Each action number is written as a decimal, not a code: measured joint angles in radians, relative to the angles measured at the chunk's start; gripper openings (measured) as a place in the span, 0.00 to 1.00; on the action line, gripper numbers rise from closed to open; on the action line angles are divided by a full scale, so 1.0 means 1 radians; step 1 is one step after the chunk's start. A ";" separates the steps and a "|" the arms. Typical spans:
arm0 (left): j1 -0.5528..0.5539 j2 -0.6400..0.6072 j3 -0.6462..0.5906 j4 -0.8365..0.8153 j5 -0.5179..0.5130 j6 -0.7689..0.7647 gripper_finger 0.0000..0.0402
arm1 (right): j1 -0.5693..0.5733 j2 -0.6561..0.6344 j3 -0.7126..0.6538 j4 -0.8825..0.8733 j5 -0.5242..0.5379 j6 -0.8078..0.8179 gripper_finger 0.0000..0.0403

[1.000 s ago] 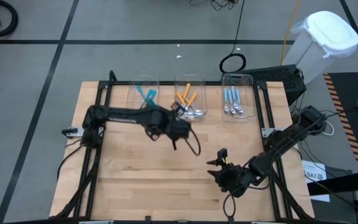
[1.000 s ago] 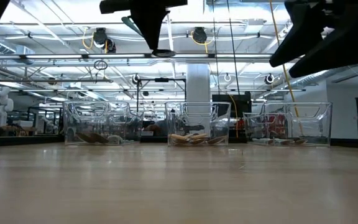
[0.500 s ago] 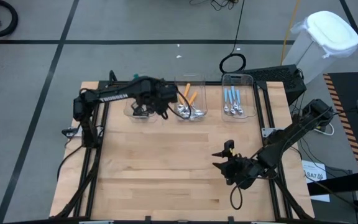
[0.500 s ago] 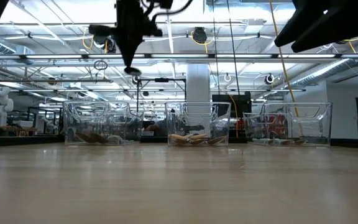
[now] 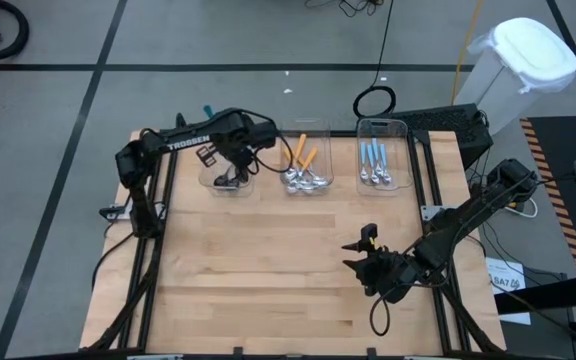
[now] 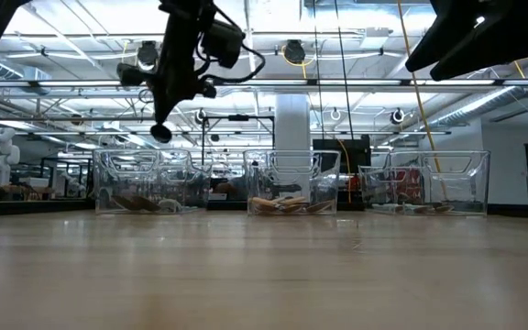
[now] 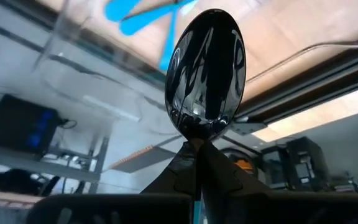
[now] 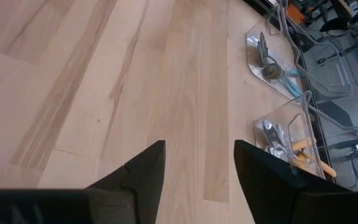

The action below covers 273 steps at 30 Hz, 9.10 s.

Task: Sort silverware by color (type)
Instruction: Put the blue spoon into the left transparent bin, then return to Home Position

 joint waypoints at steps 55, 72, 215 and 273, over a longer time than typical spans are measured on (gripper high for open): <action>0.073 0.003 -0.393 0.397 0.194 0.128 0.01 | 0.000 0.000 0.000 -0.022 -0.002 0.019 0.46; 0.054 0.003 -0.393 0.438 0.238 0.156 0.13 | 0.000 0.000 0.000 -0.022 -0.002 0.019 0.46; -0.694 -0.368 -1.697 2.951 0.350 -1.145 0.00 | -0.288 -1.050 -0.854 0.508 -0.465 -0.230 0.00; -0.375 -1.836 -1.694 1.580 0.656 -1.116 0.00 | -0.515 -1.254 -0.854 0.483 -0.631 -0.297 0.00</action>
